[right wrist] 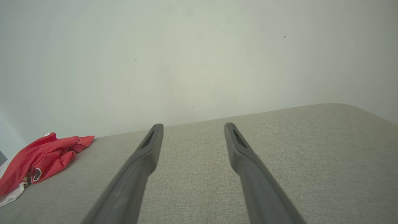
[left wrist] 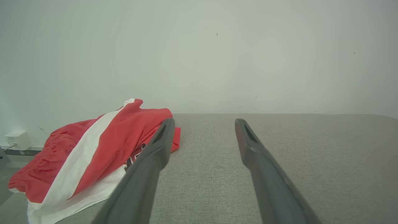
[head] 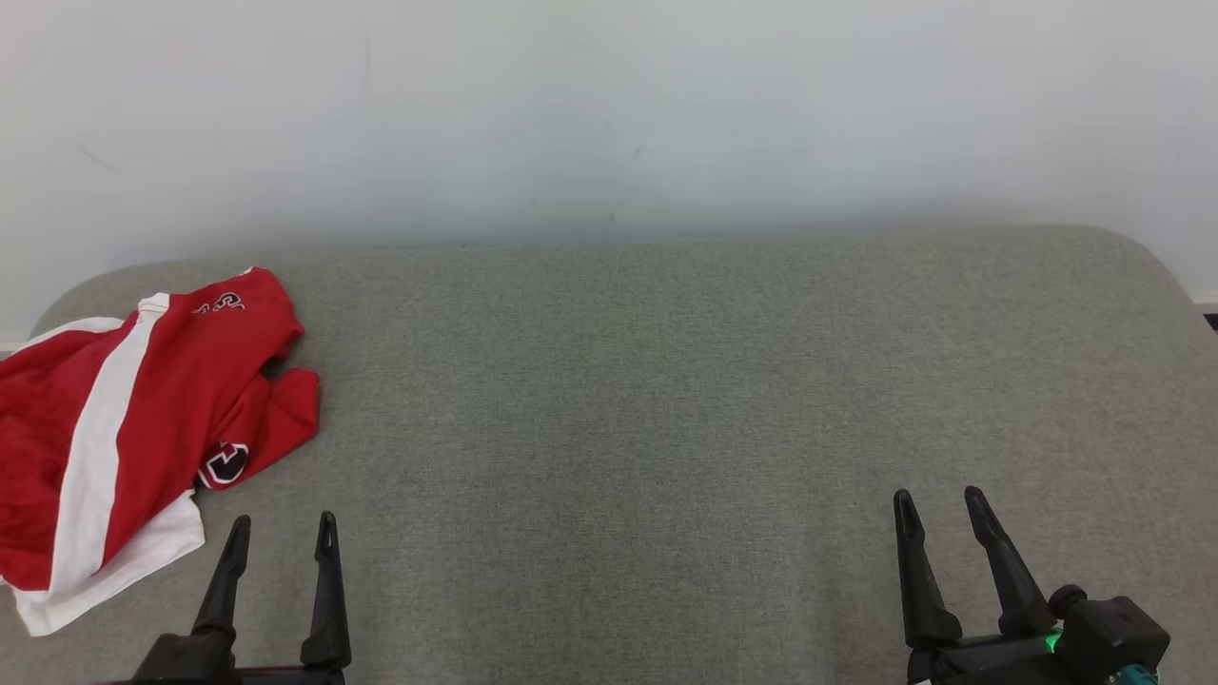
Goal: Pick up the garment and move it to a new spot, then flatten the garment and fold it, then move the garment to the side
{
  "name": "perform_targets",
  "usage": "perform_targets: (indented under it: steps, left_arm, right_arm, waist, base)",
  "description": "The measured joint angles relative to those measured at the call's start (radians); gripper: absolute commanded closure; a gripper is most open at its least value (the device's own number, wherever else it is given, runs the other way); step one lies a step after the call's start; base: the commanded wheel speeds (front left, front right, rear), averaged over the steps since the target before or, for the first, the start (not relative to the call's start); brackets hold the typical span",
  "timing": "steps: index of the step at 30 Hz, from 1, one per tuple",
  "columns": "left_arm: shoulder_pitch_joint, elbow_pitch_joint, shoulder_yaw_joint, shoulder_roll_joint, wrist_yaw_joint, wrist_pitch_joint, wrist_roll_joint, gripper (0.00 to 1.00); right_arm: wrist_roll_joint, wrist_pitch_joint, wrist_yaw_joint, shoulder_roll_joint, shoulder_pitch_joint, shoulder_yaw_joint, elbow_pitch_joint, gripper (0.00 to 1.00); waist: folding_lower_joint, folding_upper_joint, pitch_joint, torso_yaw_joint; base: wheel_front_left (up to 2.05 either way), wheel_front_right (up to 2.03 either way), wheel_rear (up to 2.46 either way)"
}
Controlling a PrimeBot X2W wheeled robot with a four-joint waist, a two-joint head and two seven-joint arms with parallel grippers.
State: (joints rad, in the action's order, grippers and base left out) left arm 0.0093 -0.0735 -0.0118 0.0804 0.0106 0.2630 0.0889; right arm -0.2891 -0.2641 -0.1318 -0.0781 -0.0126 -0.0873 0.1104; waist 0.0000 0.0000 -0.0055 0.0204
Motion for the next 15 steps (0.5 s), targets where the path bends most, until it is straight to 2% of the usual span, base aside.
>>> perform_targets:
  steps: [7,15]
  left_arm:
    - [-0.001,-0.009,-0.012,-0.004,0.007,0.000,-0.001,0.00]
    - [-0.001,-0.026,-0.025,-0.012,0.011,0.001,0.003,0.00]
  right_arm:
    - [0.000,0.000,0.000,0.000,-0.005,-0.004,0.004,0.00]
    - [-0.003,0.000,0.000,0.000,-0.009,-0.011,0.010,0.00]
  waist:
    - [0.0000,0.0000,-0.001,0.036]
    - [0.0000,0.0000,0.004,0.121]
  base:
    - [0.00,0.00,0.00]
    - [0.00,0.00,0.00]
